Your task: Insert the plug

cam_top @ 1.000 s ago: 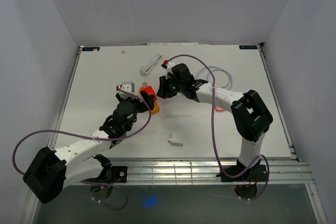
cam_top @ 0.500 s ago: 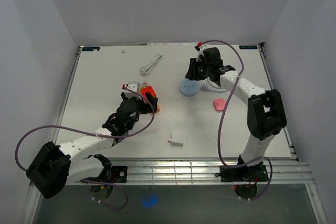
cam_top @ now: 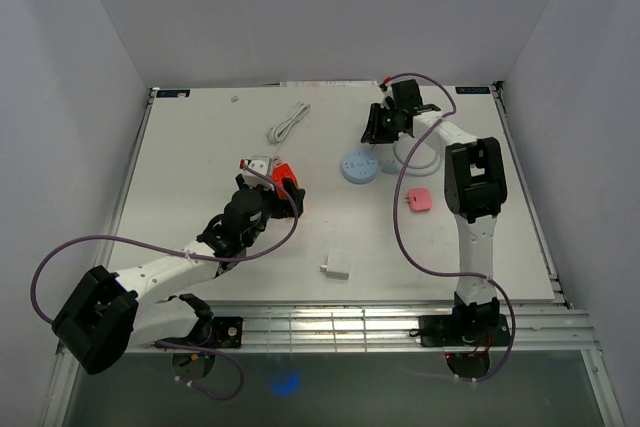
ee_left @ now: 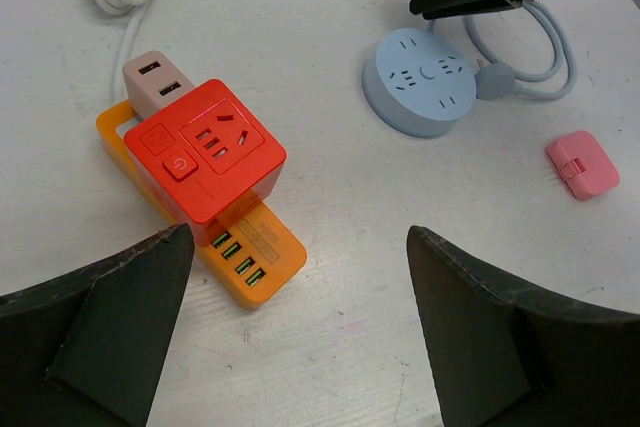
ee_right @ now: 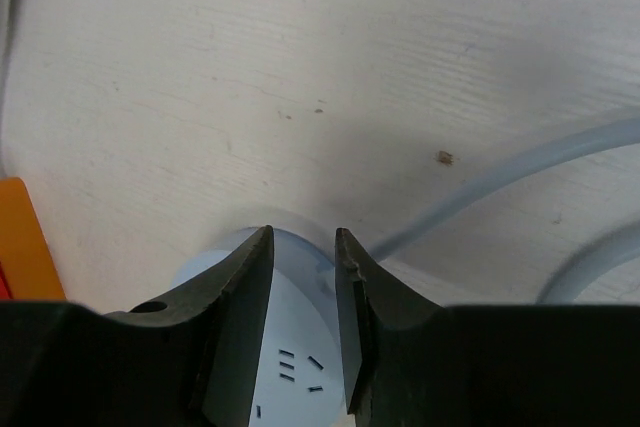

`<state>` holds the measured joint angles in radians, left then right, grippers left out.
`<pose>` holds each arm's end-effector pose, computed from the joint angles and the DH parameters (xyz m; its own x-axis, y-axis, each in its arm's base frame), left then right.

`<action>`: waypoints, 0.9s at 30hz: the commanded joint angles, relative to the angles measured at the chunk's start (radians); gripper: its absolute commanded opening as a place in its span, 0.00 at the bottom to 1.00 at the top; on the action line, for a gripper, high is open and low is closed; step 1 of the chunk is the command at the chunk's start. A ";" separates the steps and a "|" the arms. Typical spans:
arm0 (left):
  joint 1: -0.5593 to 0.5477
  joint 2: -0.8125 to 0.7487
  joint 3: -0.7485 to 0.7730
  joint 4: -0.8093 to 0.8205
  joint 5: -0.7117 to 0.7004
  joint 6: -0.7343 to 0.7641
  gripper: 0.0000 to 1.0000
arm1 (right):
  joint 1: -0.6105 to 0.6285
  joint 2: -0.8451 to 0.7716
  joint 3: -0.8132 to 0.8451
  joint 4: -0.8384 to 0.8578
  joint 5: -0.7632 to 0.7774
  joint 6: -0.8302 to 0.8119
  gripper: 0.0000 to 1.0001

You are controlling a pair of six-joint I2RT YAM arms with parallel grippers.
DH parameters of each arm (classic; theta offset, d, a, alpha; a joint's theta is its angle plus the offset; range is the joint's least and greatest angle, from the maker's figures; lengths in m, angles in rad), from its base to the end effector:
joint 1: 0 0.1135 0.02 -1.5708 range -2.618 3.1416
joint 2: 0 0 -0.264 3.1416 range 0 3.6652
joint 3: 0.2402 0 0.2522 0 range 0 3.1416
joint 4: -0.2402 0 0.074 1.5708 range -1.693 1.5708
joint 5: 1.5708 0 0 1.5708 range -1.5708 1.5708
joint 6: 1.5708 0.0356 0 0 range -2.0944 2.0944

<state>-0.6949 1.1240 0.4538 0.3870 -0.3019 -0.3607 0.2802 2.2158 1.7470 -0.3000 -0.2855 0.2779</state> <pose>0.1903 -0.1448 0.2163 -0.3392 -0.1559 -0.9277 0.2911 0.9204 -0.2611 0.4797 0.1485 0.1921 -0.7687 0.0527 -0.6375 -0.2589 0.8856 0.3855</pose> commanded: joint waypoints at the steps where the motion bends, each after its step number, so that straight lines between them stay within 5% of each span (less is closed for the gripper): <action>1: 0.005 -0.016 0.026 0.010 0.010 0.016 0.98 | 0.007 0.027 0.010 -0.044 -0.084 0.012 0.37; 14: 0.005 -0.015 0.023 0.010 0.003 0.020 0.98 | 0.106 -0.365 -0.591 0.142 -0.215 0.033 0.34; 20: 0.005 0.002 0.029 0.010 0.024 0.017 0.98 | 0.109 -0.559 -0.658 0.084 -0.167 -0.003 0.36; 24: 0.005 -0.006 0.031 0.010 0.052 0.025 0.98 | 0.103 -0.671 -0.672 0.030 -0.016 -0.016 0.56; 27: 0.005 -0.032 0.017 0.012 0.061 0.026 0.98 | 0.082 -0.758 -0.705 0.025 0.087 -0.011 0.61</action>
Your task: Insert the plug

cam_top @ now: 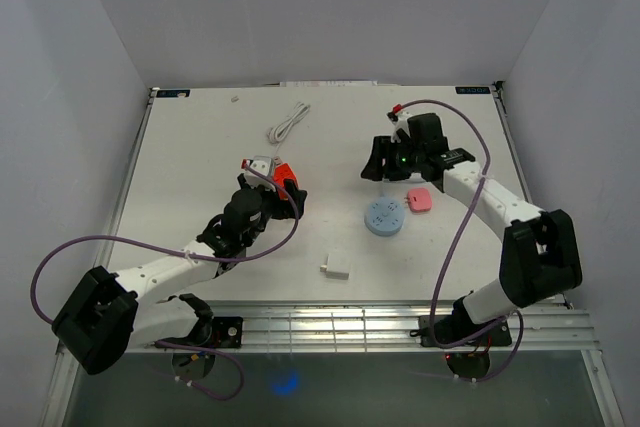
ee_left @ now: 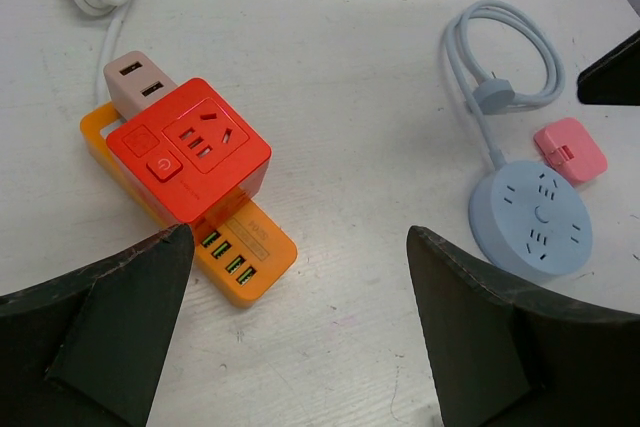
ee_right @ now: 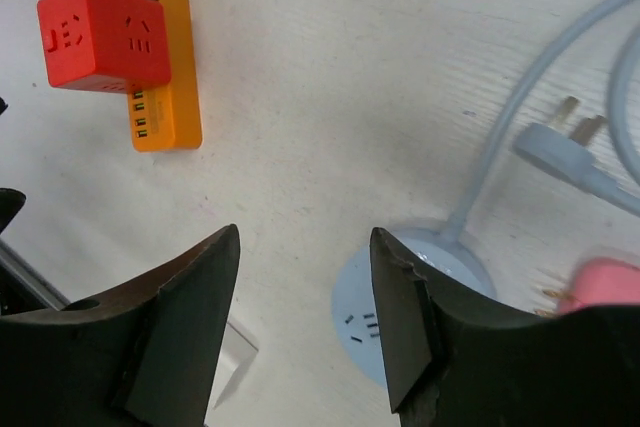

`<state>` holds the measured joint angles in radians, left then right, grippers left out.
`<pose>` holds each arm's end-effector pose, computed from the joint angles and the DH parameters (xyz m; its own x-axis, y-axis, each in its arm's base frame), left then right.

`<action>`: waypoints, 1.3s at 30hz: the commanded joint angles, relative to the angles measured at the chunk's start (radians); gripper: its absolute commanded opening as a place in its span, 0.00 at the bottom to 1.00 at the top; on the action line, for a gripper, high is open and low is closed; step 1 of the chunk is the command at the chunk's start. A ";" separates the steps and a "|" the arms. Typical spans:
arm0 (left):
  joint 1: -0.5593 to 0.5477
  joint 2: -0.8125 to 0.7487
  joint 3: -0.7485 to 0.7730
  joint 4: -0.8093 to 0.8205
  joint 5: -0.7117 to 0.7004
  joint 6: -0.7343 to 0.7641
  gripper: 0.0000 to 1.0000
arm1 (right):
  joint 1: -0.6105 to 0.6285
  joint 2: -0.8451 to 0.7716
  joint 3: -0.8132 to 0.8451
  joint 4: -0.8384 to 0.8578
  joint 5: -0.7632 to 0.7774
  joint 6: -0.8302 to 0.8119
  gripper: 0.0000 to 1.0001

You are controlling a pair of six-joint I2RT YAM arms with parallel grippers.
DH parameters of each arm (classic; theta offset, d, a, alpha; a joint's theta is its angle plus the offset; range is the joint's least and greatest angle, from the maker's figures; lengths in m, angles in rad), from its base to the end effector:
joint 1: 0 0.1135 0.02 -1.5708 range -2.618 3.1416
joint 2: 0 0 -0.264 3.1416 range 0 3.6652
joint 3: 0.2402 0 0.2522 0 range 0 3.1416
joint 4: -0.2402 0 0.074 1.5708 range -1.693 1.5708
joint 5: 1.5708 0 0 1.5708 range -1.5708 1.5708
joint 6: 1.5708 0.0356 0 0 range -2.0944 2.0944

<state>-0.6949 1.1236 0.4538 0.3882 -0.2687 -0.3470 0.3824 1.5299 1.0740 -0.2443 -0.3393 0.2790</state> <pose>0.1898 -0.1459 0.2164 -0.3441 -0.1400 -0.9284 0.3237 0.9105 -0.2573 0.3090 0.1370 0.2540 -0.7366 -0.0164 -0.6761 -0.4006 0.8160 0.4168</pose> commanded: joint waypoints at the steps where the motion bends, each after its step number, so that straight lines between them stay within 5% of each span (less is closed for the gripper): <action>1: 0.005 -0.036 0.013 0.012 0.026 0.013 0.98 | -0.033 -0.103 -0.057 -0.032 0.158 -0.011 0.61; 9: 0.003 -0.027 0.017 0.017 0.062 0.014 0.98 | -0.221 -0.209 -0.227 0.025 0.213 0.081 0.67; 11: 0.005 -0.030 0.014 0.017 0.066 0.016 0.98 | -0.261 -0.252 -0.291 0.060 0.215 0.100 0.80; 20: 0.005 -0.033 0.014 0.018 0.077 0.020 0.98 | -0.292 -0.208 -0.335 0.068 0.266 0.085 0.85; 22: 0.003 -0.034 0.013 0.018 0.080 0.022 0.98 | -0.296 -0.194 -0.339 0.066 0.279 0.098 0.95; 25: 0.005 -0.033 0.013 0.018 0.082 0.022 0.98 | -0.312 -0.180 -0.332 0.063 0.270 0.126 0.91; 32: 0.003 -0.030 0.014 0.018 0.086 0.020 0.98 | -0.324 -0.217 -0.326 0.017 0.429 0.522 0.89; 39: 0.005 -0.008 0.023 0.018 0.098 0.017 0.98 | -0.284 -0.087 -0.095 -0.343 0.612 0.859 0.90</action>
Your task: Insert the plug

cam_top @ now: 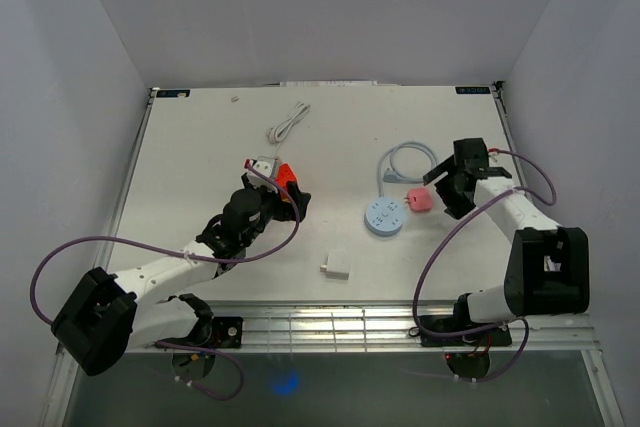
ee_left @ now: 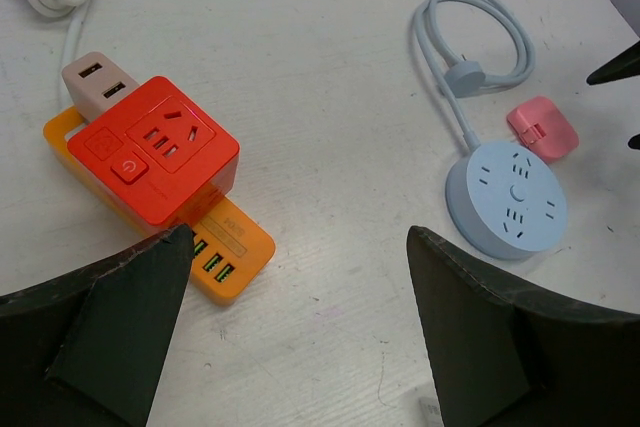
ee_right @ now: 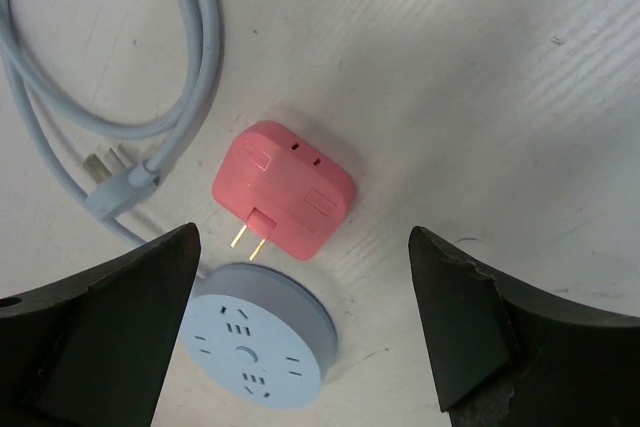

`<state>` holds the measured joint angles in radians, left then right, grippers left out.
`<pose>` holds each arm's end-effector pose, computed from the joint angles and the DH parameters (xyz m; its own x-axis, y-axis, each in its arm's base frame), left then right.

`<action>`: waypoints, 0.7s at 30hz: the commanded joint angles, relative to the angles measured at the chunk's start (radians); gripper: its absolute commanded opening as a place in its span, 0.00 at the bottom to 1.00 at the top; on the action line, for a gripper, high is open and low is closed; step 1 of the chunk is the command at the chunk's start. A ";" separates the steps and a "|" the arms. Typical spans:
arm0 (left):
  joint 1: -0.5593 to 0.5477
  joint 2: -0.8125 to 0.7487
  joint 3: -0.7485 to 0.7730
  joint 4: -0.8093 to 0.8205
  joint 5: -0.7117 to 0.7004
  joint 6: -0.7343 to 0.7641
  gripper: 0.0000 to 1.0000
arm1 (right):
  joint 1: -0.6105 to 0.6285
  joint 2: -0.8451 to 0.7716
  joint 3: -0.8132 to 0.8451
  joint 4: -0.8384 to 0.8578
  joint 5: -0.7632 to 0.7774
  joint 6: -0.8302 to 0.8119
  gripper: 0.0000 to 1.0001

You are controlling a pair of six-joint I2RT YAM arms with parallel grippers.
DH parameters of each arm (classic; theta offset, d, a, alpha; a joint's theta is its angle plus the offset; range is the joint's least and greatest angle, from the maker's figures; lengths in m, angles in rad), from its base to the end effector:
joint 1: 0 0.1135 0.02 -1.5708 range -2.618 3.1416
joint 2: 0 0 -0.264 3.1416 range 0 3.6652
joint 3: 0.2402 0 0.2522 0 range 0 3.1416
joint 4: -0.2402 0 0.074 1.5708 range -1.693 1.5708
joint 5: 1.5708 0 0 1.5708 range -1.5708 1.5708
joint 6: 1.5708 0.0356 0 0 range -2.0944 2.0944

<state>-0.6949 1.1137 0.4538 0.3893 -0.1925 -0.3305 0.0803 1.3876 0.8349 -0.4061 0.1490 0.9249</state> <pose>0.1878 -0.1477 0.2185 -0.3522 -0.1211 -0.9281 0.3939 0.8803 -0.2643 0.2742 0.0168 0.2062 -0.4865 0.7531 -0.4428 0.6549 0.6499 0.3856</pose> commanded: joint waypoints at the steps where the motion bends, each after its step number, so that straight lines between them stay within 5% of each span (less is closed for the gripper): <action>1: 0.005 0.008 0.025 0.017 0.022 0.001 0.98 | 0.021 0.107 0.176 -0.270 0.126 0.270 0.90; 9: 0.003 0.000 0.020 0.020 0.025 0.002 0.98 | 0.044 0.295 0.331 -0.345 0.061 0.359 0.95; 21: 0.003 -0.023 0.020 0.020 0.034 0.002 0.98 | 0.068 0.340 0.294 -0.316 0.083 0.465 0.97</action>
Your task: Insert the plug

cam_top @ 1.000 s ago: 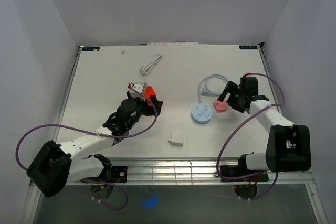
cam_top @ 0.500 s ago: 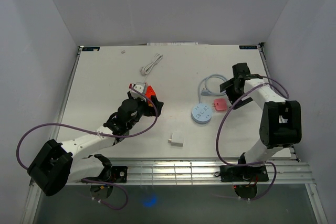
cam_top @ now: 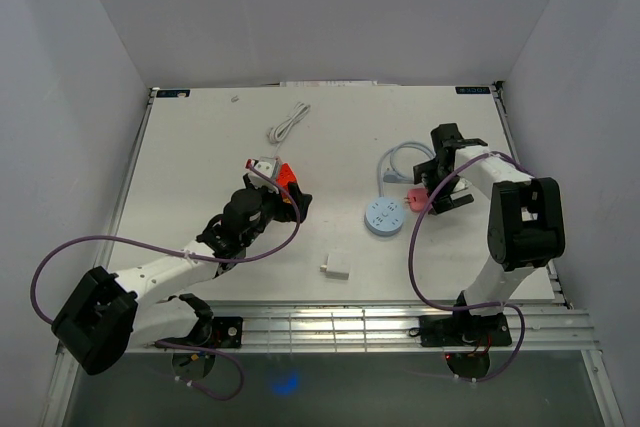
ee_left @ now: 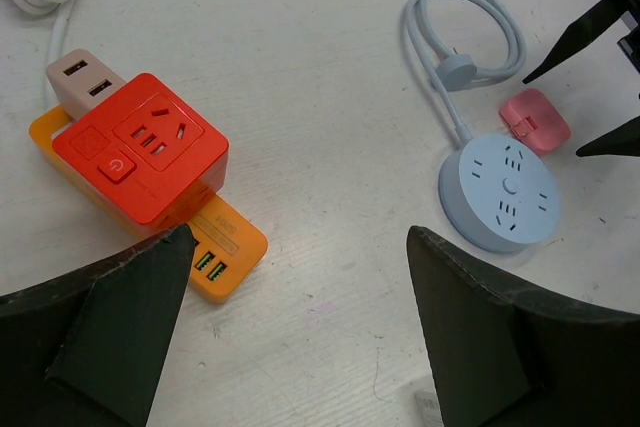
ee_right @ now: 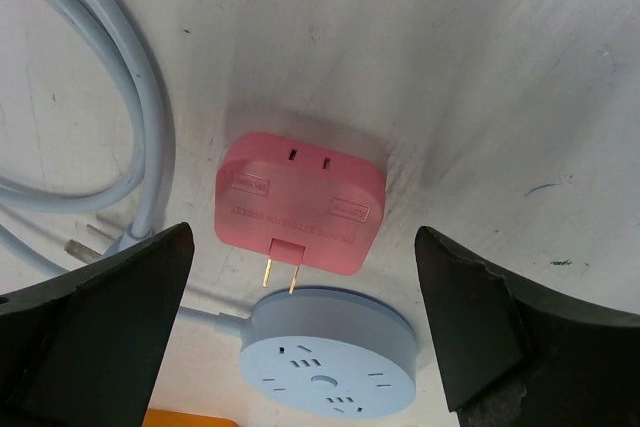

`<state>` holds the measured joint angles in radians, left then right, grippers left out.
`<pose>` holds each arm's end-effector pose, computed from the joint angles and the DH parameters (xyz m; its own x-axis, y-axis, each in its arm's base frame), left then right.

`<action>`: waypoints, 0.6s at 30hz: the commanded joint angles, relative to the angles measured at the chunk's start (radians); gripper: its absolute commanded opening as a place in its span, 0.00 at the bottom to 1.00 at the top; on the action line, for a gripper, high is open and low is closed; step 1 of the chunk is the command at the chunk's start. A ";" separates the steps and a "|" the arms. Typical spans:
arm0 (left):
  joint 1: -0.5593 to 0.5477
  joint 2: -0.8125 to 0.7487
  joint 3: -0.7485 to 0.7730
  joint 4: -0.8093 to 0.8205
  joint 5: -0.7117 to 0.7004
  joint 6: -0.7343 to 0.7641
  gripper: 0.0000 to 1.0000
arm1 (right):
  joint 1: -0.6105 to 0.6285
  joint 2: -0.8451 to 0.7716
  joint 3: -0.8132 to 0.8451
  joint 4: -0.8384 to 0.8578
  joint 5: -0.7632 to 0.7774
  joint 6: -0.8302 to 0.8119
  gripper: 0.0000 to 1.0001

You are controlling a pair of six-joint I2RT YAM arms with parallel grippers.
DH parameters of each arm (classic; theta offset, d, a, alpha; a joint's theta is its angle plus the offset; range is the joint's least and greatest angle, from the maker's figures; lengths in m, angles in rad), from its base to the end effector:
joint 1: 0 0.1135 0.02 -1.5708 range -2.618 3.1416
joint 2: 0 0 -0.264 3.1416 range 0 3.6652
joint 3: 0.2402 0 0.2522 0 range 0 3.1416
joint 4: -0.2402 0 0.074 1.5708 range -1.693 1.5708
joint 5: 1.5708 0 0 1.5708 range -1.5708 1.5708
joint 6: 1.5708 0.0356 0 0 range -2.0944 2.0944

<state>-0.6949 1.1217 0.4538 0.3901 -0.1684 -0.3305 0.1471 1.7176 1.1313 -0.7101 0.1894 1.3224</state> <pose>0.1880 -0.1490 0.2168 -0.3639 -0.1131 -0.9245 0.4116 0.8709 -0.2686 0.3229 0.0411 0.1842 -0.3247 0.9143 -0.2423 0.9000 0.3774 0.2181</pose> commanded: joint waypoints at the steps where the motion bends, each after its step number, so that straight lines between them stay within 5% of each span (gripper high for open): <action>1: 0.003 -0.031 0.019 0.020 0.009 0.002 0.98 | 0.002 0.011 -0.005 -0.008 0.045 0.069 0.97; 9: 0.003 -0.037 0.014 0.020 -0.002 0.007 0.98 | 0.002 0.045 -0.018 0.026 0.088 0.080 0.98; 14: 0.005 -0.031 0.019 0.020 0.000 0.007 0.98 | 0.002 0.056 -0.021 0.032 0.091 0.083 0.63; 18: 0.003 -0.025 0.019 0.020 -0.003 0.008 0.98 | 0.003 0.001 -0.024 0.031 0.111 0.069 0.52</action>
<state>-0.6949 1.1152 0.4538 0.3927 -0.1688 -0.3298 0.1474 1.7622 1.1156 -0.6746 0.2417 1.3808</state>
